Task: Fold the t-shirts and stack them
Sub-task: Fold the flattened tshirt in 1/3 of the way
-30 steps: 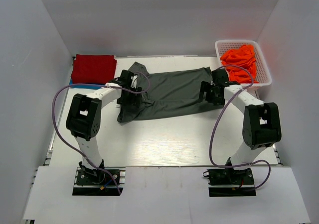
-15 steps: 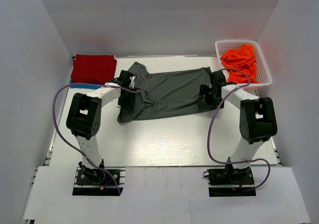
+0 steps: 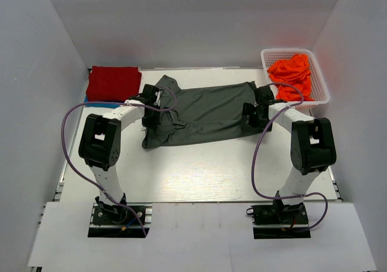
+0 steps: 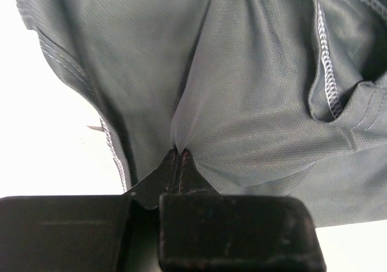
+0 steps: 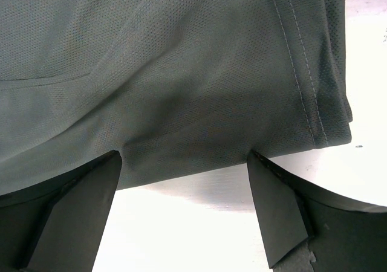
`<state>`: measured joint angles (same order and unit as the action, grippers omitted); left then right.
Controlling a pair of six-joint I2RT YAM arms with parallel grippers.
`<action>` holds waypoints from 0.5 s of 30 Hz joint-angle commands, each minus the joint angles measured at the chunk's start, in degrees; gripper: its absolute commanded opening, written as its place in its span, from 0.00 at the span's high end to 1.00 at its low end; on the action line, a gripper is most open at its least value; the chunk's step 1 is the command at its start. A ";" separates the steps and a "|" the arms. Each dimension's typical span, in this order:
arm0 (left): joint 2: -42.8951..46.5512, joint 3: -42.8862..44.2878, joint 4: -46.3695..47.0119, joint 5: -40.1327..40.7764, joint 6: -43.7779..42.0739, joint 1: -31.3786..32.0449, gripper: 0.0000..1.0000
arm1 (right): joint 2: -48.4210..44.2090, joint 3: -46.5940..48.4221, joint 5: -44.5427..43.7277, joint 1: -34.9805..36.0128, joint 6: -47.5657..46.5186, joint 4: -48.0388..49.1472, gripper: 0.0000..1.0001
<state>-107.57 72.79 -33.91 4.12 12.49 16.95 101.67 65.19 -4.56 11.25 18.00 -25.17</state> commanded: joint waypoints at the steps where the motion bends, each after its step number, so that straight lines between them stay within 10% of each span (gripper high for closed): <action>1: 3.51 -0.02 2.62 1.50 -0.54 -0.78 1.00 | 0.20 0.29 -1.15 -0.35 0.37 1.17 0.10; 15: -3.87 10.00 0.79 1.34 -14.07 -1.92 1.00 | 2.48 -0.50 -3.61 -0.35 0.72 -0.32 0.10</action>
<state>-109.95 81.52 -31.22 5.10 2.66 16.03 103.42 65.08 -6.55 11.25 18.09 -25.23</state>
